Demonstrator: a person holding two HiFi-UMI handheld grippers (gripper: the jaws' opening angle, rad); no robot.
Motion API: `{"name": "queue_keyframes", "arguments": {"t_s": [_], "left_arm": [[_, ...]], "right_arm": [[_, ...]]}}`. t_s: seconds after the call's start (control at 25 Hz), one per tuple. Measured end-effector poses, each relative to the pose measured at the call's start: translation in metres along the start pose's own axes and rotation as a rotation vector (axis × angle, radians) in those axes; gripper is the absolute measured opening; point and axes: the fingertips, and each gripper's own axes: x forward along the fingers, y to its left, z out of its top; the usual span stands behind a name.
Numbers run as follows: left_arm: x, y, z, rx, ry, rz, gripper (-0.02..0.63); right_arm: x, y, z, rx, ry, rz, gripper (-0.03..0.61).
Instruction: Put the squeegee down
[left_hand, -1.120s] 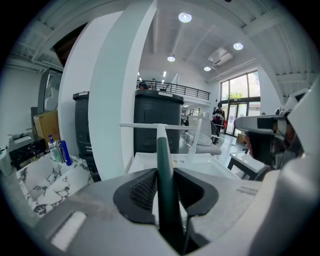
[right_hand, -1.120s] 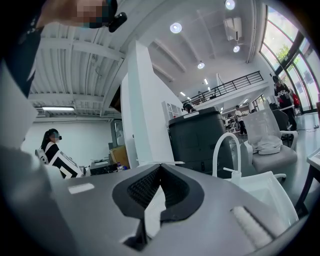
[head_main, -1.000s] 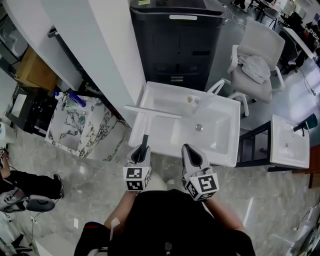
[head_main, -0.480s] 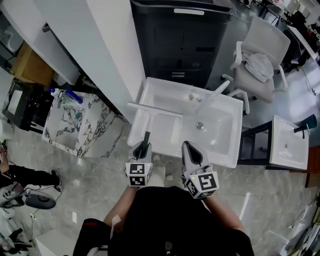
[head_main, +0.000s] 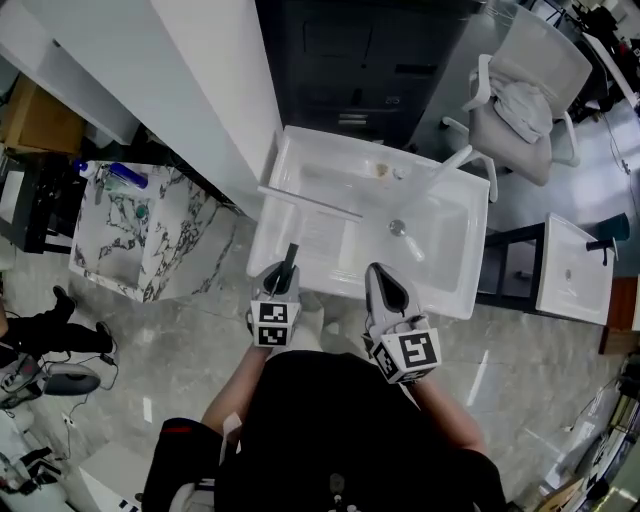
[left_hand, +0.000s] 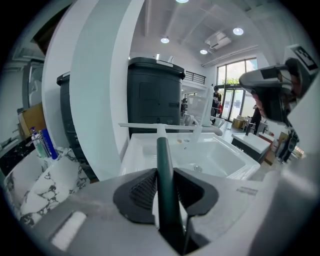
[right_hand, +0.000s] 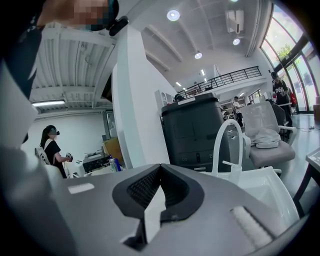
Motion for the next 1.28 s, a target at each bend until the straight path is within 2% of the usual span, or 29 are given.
{"name": "queue_keyframes", "arguments": {"t_s": [0.36,0.88,1.28], "left_arm": [[0.041,0.016,-0.031,0.081,0.085,-0.062,0.104],[0.082,0.039,-0.076,0.126,0.224,-0.135,0.104],[0.095,0.047,-0.089,0.166,0.263,-0.169,0.104]], "right_arm": [[0.018,-0.007,0.001,-0.019,0.035,-0.051,0.002],[0.05,-0.012,0.008,-0.024,0.052,-0.095,0.002],[0.068,-0.008,0.008,-0.023,0.057,-0.112,0.002]]}}
